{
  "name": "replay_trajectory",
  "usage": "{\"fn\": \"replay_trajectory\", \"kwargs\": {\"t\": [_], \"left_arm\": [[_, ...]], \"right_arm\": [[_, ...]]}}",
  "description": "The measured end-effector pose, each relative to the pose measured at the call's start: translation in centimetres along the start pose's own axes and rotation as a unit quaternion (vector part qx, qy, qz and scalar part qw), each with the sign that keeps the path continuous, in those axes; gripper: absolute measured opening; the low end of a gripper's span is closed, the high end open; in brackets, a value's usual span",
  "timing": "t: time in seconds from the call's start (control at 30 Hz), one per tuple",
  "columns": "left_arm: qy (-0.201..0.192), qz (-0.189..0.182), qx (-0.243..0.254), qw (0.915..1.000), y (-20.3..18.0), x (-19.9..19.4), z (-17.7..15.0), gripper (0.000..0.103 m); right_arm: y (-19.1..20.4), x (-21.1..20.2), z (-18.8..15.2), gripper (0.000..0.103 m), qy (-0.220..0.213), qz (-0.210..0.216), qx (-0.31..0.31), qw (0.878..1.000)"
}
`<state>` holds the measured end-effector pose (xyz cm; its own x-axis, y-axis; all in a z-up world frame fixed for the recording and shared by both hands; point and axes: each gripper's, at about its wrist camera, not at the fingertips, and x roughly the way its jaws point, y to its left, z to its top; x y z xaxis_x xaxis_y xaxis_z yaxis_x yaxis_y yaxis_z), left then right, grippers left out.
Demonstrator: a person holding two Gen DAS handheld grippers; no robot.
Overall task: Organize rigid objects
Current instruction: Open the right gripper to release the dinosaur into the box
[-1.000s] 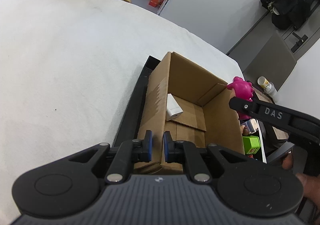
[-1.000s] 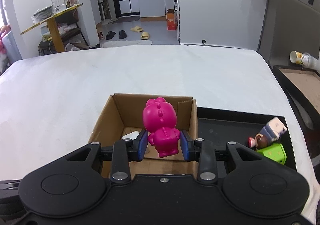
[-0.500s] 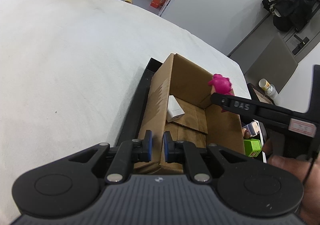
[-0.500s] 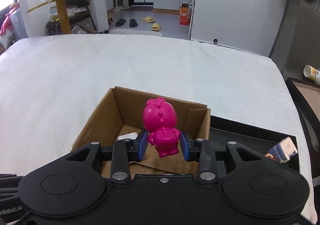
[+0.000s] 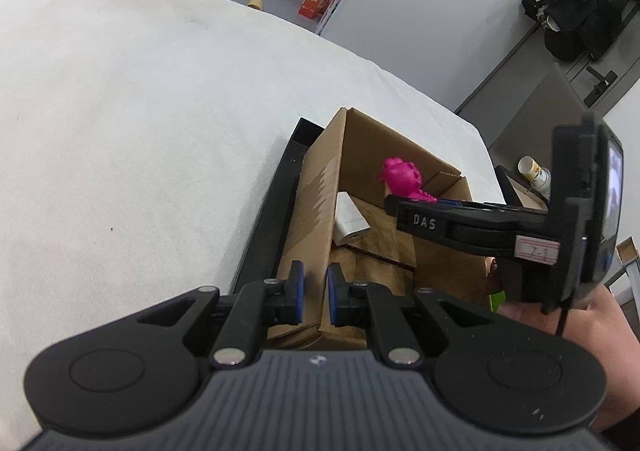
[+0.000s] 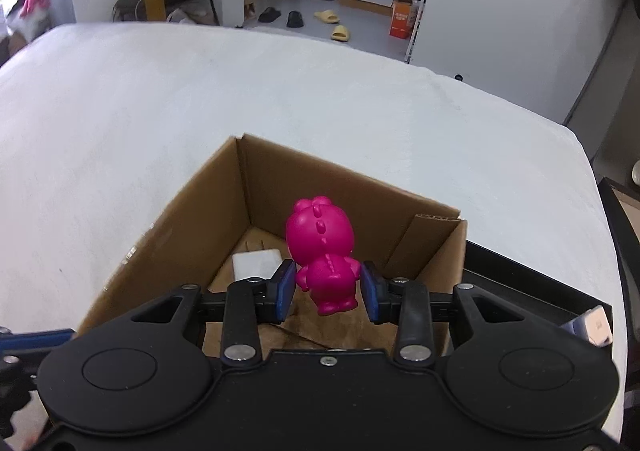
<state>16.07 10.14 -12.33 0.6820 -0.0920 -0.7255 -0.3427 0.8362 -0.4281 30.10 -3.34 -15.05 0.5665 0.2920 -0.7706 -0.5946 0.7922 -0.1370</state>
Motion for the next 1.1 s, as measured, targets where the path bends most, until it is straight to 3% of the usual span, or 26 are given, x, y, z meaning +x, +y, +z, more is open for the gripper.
{"fn": "replay_trajectory", "kwargs": {"t": [0.3, 0.6, 0.7, 0.83, 1.1], "left_arm": [[0.0, 0.0, -0.001, 1.0, -0.1, -0.1, -0.1, 0.011], [0.001, -0.002, 0.002, 1.0, -0.1, 0.0, 0.0, 0.011], [0.0, 0.0, 0.003, 1.0, -0.2, 0.0, -0.1, 0.011], [-0.002, 0.004, 0.01, 0.9999, -0.5, 0.0, -0.2, 0.011], [-0.001, 0.015, 0.021, 0.9997, -0.9, -0.1, -0.3, 0.011]], "right_arm": [[1.0, 0.3, -0.1, 0.037, 0.016, -0.001, -0.028, 0.999], [-0.2, -3.4, -0.6, 0.044, -0.003, 0.024, -0.006, 1.0], [-1.0, -5.1, -0.8, 0.051, -0.005, 0.053, 0.017, 0.998], [-1.4, -7.3, -1.1, 0.059, -0.024, 0.049, 0.013, 0.998], [-3.4, -8.5, -2.0, 0.062, -0.027, 0.063, 0.053, 0.996]]}}
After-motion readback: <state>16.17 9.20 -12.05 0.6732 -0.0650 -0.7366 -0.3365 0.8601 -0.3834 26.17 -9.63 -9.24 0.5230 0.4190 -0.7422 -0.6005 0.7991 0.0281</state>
